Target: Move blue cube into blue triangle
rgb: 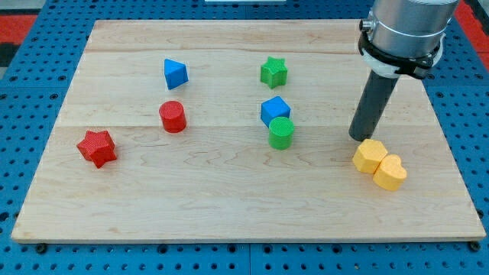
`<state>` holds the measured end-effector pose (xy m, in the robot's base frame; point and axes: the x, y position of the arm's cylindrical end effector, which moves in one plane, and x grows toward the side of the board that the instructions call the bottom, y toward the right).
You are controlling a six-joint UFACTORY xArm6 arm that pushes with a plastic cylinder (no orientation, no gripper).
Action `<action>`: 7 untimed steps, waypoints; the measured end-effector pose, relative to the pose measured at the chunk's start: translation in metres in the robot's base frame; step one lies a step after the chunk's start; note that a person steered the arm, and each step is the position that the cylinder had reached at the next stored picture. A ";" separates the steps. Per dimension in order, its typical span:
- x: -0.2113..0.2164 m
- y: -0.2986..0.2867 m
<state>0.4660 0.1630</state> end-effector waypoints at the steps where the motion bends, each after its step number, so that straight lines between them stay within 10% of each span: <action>1: 0.000 -0.013; 7: -0.078 -0.246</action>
<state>0.3879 -0.0830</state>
